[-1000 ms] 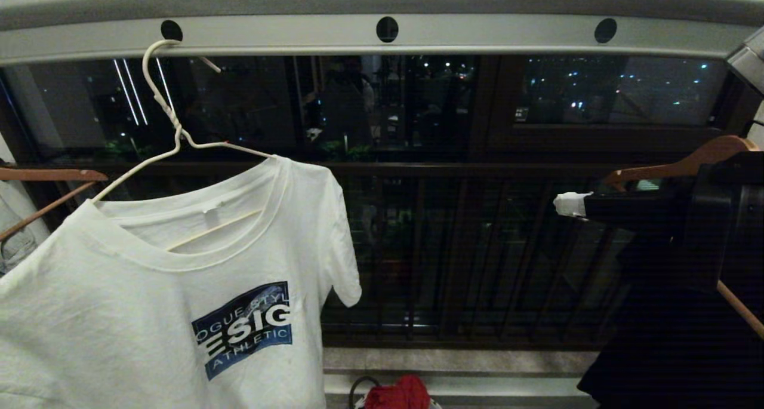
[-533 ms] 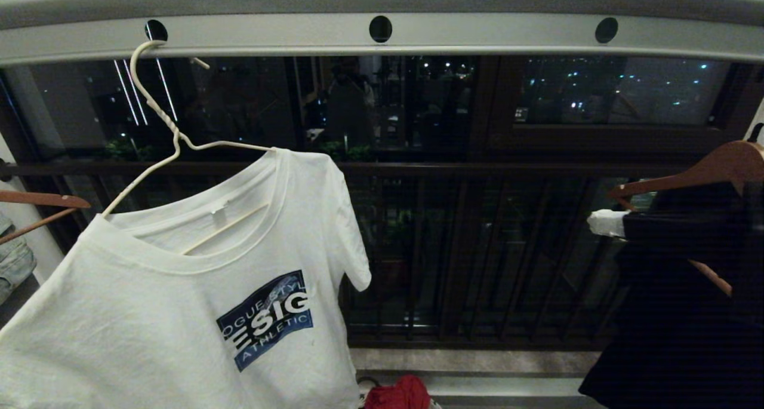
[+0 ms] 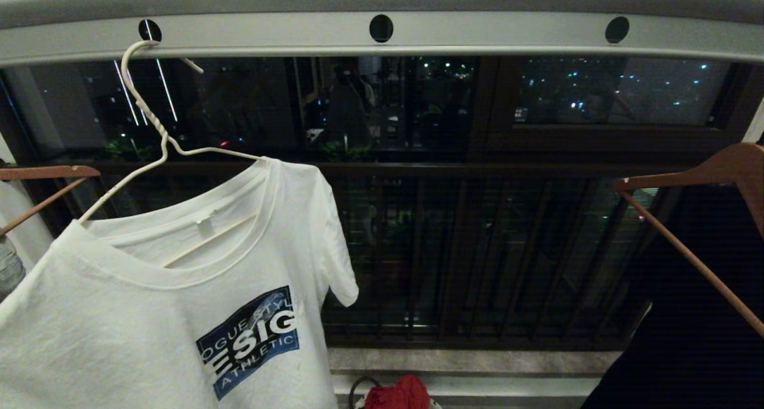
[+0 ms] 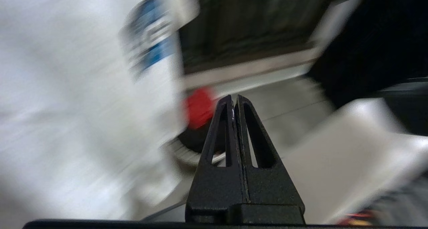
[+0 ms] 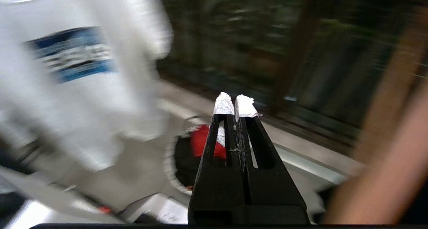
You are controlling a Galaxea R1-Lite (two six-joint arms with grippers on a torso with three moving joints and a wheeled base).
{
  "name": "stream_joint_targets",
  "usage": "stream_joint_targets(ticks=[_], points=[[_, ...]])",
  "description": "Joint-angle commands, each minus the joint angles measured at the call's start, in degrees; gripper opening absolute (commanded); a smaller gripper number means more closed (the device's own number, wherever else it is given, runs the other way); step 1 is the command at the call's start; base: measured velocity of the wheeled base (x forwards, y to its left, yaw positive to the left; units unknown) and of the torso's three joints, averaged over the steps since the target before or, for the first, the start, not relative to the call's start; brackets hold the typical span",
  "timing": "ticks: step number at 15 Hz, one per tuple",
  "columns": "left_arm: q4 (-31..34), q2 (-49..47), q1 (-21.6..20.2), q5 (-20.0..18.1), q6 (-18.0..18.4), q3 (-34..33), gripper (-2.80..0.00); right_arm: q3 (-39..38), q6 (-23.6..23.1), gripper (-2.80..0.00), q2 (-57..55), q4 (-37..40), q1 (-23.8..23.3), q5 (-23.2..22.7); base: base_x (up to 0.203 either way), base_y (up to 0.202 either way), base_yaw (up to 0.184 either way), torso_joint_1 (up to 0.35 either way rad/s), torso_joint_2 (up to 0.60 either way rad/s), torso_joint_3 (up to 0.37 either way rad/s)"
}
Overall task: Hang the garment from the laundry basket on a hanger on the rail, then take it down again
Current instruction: Take the clothes off the clothes rack
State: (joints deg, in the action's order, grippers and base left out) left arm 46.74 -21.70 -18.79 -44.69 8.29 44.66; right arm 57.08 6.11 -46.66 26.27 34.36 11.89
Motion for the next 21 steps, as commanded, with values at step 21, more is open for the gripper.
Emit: stream_joint_targets(ticks=[21], points=[[-10.4,18.2,18.7,29.8,-11.2,-8.9,-2.8,-16.8,-7.4,-2.8,37.3,11.8,-32.9,-6.1,0.0,0.0,0.0,0.0,0.0,0.0]])
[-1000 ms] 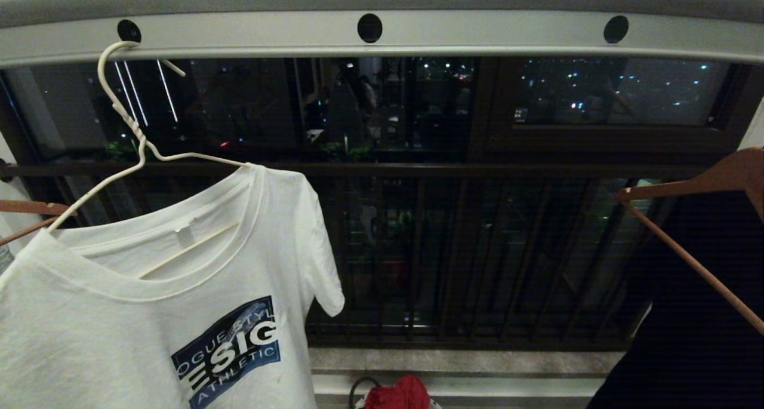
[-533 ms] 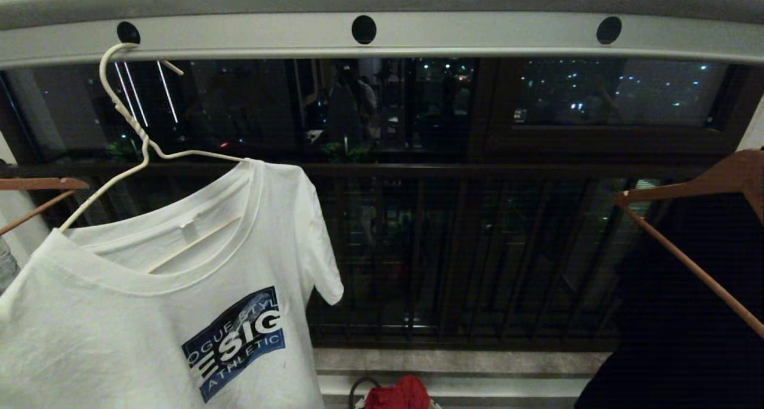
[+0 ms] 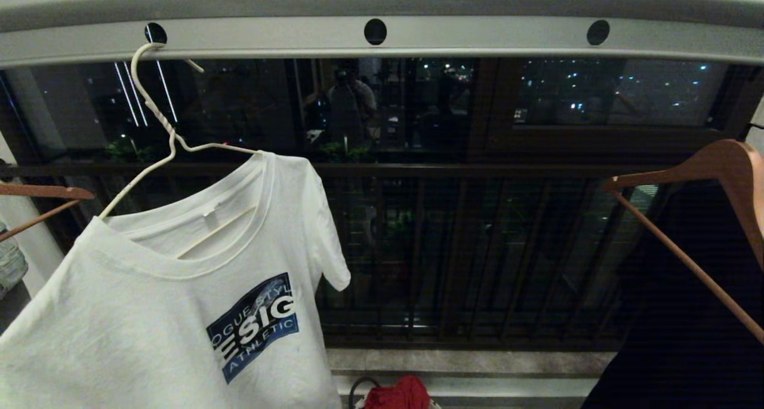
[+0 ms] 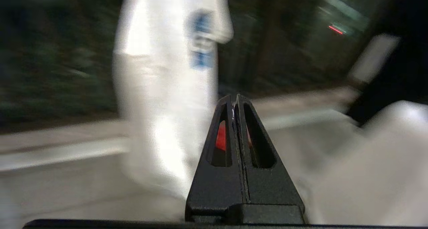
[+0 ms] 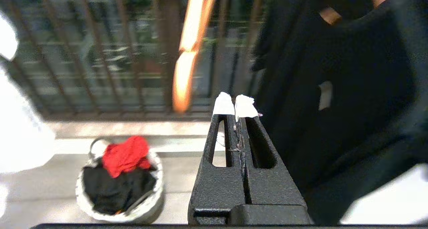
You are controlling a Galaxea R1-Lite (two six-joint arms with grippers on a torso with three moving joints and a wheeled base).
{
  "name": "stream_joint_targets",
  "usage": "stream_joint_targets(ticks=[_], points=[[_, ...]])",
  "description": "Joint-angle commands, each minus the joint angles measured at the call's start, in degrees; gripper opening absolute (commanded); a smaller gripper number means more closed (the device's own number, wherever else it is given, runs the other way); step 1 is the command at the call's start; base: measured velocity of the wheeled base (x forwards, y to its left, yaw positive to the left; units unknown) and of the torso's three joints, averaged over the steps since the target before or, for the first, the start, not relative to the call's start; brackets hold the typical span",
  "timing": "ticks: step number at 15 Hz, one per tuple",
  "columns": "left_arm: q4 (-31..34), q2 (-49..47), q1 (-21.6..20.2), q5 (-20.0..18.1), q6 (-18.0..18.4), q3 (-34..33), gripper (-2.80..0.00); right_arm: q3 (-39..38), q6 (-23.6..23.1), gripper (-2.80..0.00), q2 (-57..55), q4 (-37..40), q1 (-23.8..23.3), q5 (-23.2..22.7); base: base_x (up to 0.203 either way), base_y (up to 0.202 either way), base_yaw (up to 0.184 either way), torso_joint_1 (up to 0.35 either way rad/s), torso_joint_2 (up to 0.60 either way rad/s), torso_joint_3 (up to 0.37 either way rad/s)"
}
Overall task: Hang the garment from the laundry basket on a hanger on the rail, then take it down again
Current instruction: Take the clothes off the clothes rack
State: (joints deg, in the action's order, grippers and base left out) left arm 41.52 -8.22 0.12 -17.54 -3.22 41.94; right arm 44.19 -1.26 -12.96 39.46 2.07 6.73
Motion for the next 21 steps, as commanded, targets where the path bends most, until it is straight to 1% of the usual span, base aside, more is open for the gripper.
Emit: stream_joint_targets(ticks=[1,3,4,5,6,7,8,9,10,12,13,15,16,17,18,19,21], points=[[-10.6,6.3,-0.3,5.5,0.7,-10.9,-2.8,-9.3,-0.1,-2.8,6.2,-5.3,-0.9,-3.3,0.0,0.0,0.0,0.0,0.0,0.0],[-21.8,7.5,-0.3,10.9,1.6,-20.6,-2.8,-20.7,-0.1,-2.8,10.5,-14.0,-1.2,-8.5,0.0,0.0,0.0,0.0,0.0,0.0],[-26.5,7.8,-0.3,12.5,3.3,-25.6,-2.8,-26.0,0.0,-2.8,11.5,-18.8,-1.3,-10.2,0.0,0.0,0.0,0.0,0.0,0.0],[-30.0,7.9,-0.4,13.6,5.6,-30.0,-2.8,-30.6,0.0,-2.8,12.0,-23.8,-1.3,-11.3,0.0,0.0,0.0,0.0,0.0,0.0],[-34.0,8.0,-0.4,14.9,8.2,-34.7,-2.8,-35.2,0.0,-2.8,12.4,-30.6,-1.4,-12.1,0.0,0.0,0.0,0.0,0.0,0.0],[-39.4,8.1,-0.4,16.1,10.3,-38.9,-2.8,-39.7,0.0,-2.8,12.7,-38.0,-1.4,-12.5,0.0,0.0,0.0,0.0,0.0,0.0],[-45.0,8.2,-0.4,16.9,11.6,-41.5,-2.8,-43.0,-0.2,-2.8,12.8,-44.5,-1.4,-12.8,0.0,0.0,0.0,0.0,0.0,0.0],[-46.7,8.2,-0.4,17.5,12.6,-42.3,-2.8,-44.3,-0.2,-2.8,12.9,-47.5,-1.4,-12.9,0.0,0.0,0.0,0.0,0.0,0.0],[-46.6,8.2,-0.3,17.4,12.5,-42.3,-2.8,-44.2,-2.0,-2.8,12.9,-46.7,-1.5,-12.3,0.0,0.0,0.0,0.0,0.0,0.0],[-43.9,8.2,-0.4,17.0,11.4,-42.3,-2.8,-44.2,-7.4,-2.8,13.0,-43.4,-1.5,-6.6,0.0,0.0,0.0,0.0,0.0,0.0],[-42.1,8.1,-0.3,17.0,11.2,-42.2,-2.8,-44.2,-7.8,-2.8,13.0,-42.6,-1.5,-5.4,0.0,0.0,0.0,0.0,0.0,0.0],[-42.0,8.2,-0.4,17.0,9.2,-42.2,-2.8,-44.2,-4.0,-2.8,13.0,-42.4,-1.5,-5.4,0.0,0.0,0.0,0.0,0.0,0.0],[-42.1,8.2,-0.4,17.1,7.8,-42.2,-2.8,-44.1,-3.6,-2.8,13.0,-39.6,-1.5,-5.7,0.0,0.0,0.0,0.0,0.0,0.0],[-42.1,8.2,-0.4,17.3,5.9,-42.2,-2.8,-43.4,-3.0,-2.8,13.0,-36.7,-1.5,-6.0,0.0,0.0,0.0,0.0,0.0,0.0],[-42.1,8.2,-0.3,17.4,3.2,-42.3,-2.8,-43.3,-1.8,-2.8,13.0,-37.0,-1.5,-6.1,0.0,0.0,0.0,0.0,0.0,0.0],[-42.1,8.2,-0.3,18.1,2.3,-42.2,-2.8,-43.4,-1.5,-2.8,13.0,-37.2,-1.5,-6.1,0.0,0.0,0.0,0.0,0.0,0.0],[-42.1,8.2,-0.4,18.5,2.2,-42.3,-2.8,-43.4,-1.2,-2.8,13.0,-37.3,-1.5,-6.1,0.0,0.0,0.0,0.0,0.0,0.0]])
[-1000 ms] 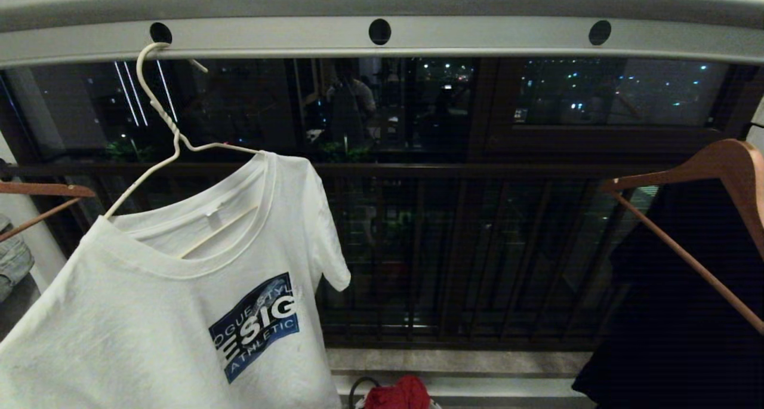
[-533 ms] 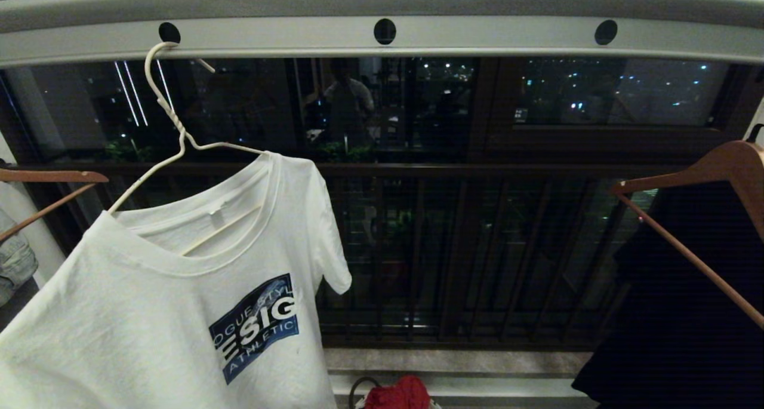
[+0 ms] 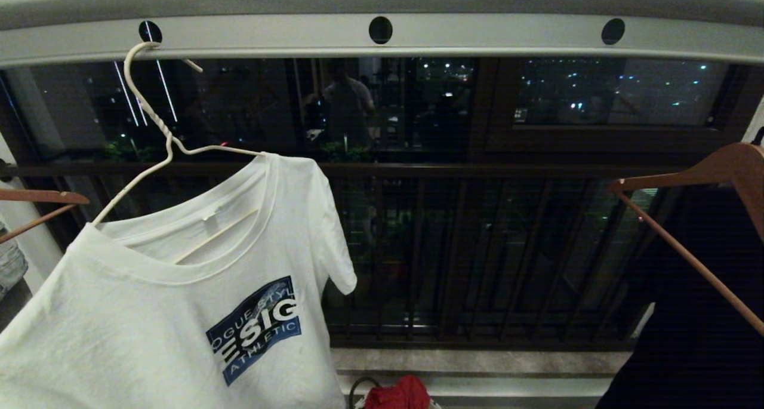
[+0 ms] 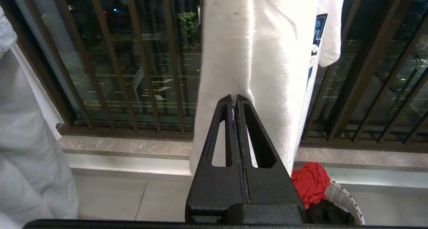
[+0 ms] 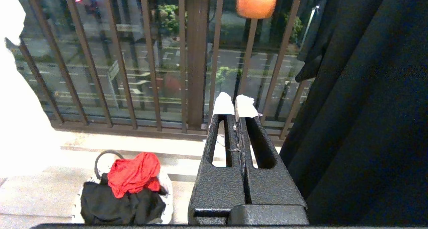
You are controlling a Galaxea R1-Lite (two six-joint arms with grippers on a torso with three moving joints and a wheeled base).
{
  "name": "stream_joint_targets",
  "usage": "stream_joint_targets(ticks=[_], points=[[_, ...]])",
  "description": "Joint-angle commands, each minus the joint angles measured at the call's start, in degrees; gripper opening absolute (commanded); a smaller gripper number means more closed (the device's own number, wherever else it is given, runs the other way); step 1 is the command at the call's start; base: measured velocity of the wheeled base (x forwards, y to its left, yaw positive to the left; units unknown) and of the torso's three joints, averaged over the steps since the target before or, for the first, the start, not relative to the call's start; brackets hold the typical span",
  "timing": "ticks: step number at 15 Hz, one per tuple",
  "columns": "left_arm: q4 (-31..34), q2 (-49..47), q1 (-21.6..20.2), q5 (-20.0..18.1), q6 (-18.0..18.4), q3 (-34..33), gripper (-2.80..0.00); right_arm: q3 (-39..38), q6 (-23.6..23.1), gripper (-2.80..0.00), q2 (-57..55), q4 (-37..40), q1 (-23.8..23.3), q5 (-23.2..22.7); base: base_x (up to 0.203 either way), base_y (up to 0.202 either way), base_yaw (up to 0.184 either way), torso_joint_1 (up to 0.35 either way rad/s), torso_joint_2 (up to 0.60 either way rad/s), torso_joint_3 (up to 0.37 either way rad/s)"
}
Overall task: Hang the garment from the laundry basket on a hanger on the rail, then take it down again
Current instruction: Take the clothes off the clothes rack
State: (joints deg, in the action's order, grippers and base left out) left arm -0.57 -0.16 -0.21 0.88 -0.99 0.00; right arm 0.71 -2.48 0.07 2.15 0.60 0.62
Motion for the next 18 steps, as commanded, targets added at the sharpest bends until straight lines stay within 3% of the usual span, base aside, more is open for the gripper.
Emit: stream_joint_targets(ticks=[1,18], points=[[0.0,0.1,0.0,0.1,-0.1,-0.4,-2.8,0.1,0.2,-2.8,-0.1,0.1,0.0,0.0,0.0,0.0,0.0,0.0,0.0,0.0],[0.0,0.1,-0.1,0.1,-0.1,-0.4,-2.8,0.1,0.2,-2.8,-0.1,0.1,0.0,0.0,0.0,0.0,0.0,0.0,0.0,0.0]])
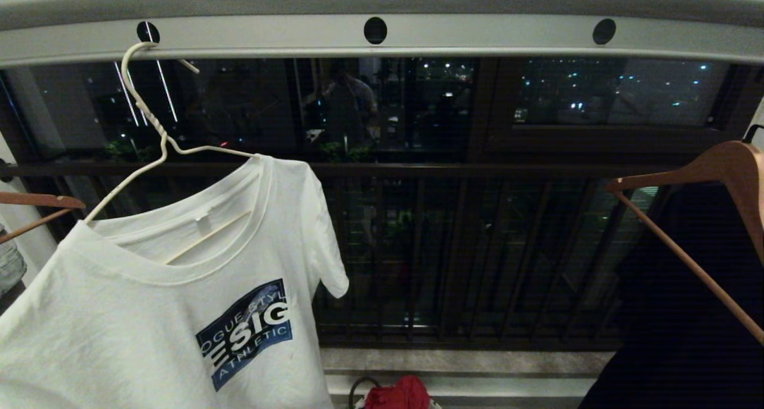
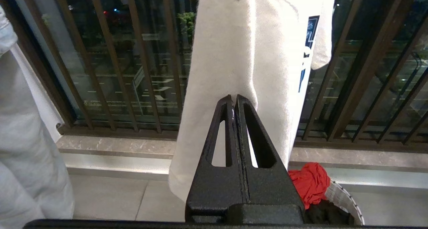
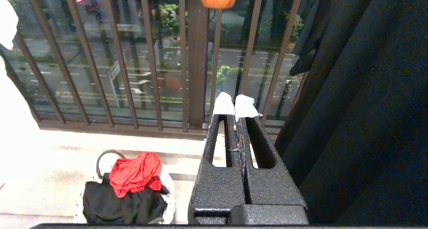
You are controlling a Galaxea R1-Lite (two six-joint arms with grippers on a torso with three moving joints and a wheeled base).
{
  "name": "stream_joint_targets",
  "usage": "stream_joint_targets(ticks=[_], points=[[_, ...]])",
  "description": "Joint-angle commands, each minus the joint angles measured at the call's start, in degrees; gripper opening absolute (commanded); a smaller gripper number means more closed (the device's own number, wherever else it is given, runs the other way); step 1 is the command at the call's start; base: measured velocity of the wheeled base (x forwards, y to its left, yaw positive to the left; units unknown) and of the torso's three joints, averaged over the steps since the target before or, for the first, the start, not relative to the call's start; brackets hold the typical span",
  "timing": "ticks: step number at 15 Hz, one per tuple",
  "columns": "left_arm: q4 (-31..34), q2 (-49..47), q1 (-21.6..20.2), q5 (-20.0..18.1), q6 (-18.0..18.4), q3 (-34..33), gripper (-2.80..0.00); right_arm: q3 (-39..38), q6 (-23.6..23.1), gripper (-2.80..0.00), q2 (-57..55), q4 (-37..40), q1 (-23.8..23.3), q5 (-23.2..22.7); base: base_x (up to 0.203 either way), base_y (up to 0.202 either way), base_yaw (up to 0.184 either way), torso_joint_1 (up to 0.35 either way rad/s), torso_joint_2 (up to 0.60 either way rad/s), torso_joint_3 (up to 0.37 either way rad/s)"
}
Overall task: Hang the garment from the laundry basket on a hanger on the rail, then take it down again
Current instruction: Take the clothes off the clothes rack
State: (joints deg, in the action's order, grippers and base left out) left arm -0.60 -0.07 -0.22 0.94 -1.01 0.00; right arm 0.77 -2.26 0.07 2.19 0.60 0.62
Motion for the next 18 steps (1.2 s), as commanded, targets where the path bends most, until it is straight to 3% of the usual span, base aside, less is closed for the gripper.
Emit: stream_joint_targets(ticks=[1,18], points=[[0.0,0.1,0.0,0.0,0.0,-0.4,-2.8,0.0,0.0,-2.8,-0.1,0.0,0.0,0.0,0.0,0.0,0.0,0.0,0.0,0.0],[0.0,0.1,0.0,0.0,0.0,-0.4,-2.8,0.0,0.0,-2.8,-0.1,0.0,0.0,0.0,0.0,0.0,0.0,0.0,0.0,0.0]])
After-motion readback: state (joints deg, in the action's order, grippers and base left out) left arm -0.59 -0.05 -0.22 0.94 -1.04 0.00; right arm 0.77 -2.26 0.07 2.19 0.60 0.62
